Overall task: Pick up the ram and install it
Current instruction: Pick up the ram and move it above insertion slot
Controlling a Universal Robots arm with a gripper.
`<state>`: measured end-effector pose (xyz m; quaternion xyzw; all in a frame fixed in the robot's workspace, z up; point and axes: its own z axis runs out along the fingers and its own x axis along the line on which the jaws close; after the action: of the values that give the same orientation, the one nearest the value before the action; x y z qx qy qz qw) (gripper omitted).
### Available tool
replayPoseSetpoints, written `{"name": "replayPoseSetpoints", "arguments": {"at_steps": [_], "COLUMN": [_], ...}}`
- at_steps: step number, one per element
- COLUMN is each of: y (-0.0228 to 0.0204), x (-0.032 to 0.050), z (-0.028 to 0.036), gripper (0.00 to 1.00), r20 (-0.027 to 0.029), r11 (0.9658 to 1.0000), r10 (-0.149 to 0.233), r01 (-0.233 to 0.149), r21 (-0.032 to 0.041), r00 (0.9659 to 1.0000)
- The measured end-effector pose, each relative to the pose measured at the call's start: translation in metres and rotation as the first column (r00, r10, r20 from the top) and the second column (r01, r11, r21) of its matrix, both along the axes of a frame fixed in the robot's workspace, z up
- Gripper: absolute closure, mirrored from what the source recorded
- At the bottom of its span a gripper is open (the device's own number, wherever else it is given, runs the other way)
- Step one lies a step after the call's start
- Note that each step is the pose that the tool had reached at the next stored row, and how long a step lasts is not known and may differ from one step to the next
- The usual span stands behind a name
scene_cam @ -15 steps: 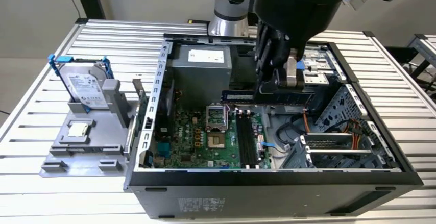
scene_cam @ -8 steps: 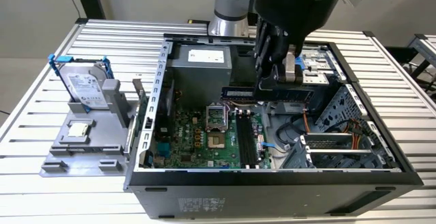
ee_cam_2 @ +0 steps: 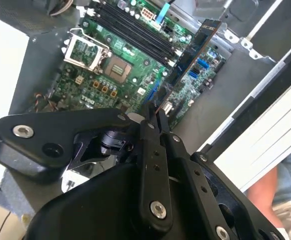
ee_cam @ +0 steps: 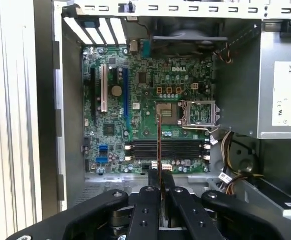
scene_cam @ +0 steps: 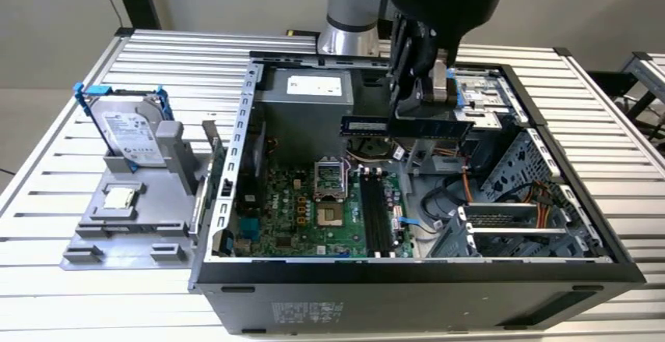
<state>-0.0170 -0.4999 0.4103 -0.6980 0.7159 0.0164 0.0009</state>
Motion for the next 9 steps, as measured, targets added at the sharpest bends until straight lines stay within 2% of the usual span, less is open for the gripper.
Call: {"name": "replayPoseSetpoints", "arguments": {"at_steps": [5, 9], "y": [0.0171, 0.0264], "x": [0.0072, 0.0143], "z": [-0.0011, -0.0021], "gripper": [1.0, 1.0], "r20": [0.0002, 0.0002], "r11": [1.0, 1.0], "r10": [0.0, 0.0], "r01": [0.0, 0.0], "r21": [0.0, 0.0001], "r00": [1.0, 1.0]}}
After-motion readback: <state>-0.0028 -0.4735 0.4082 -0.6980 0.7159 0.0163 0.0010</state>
